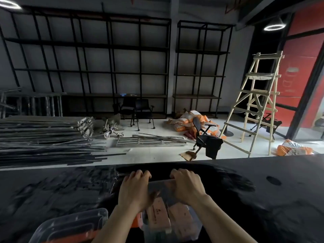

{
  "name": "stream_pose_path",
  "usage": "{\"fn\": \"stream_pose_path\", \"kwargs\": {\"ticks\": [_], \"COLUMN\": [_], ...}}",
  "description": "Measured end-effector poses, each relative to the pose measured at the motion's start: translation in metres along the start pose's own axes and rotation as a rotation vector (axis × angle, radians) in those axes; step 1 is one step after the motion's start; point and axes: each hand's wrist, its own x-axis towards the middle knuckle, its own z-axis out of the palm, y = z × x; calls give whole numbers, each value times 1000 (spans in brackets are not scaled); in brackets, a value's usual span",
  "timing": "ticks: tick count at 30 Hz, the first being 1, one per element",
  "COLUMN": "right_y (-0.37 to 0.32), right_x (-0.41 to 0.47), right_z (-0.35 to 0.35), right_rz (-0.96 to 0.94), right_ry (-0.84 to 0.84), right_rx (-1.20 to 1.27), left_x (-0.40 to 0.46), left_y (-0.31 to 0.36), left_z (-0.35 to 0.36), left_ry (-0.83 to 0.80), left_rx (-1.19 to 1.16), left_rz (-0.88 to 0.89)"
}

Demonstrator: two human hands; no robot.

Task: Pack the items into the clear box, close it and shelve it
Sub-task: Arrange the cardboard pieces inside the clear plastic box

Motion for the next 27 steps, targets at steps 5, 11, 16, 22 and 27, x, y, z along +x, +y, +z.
{"fn": "stream_pose_path", "kwargs": {"ticks": [5,11,16,22,27], "right_y": [2,4,-8,-13,-13], "right_x": [-13,-9,-7,-12,-9], "right_z": [30,43,58,56,36], "right_rz": [116,225,347,320,287], "right_ry": [-278,-539,-557,-390,-275], "right_rx": [-47,-15,66,71,113], "left_x": [-13,-11,-13,-18,-17], "left_y": [-1,-8,-17,-16,-16], "left_z": [24,28,29,31,35], "left_ry": [-39,-30,-4,30,65], "left_rx": [-9,-142,-188,-202,-231], "left_rz": [-64,-97,-139,-170,-165]}}
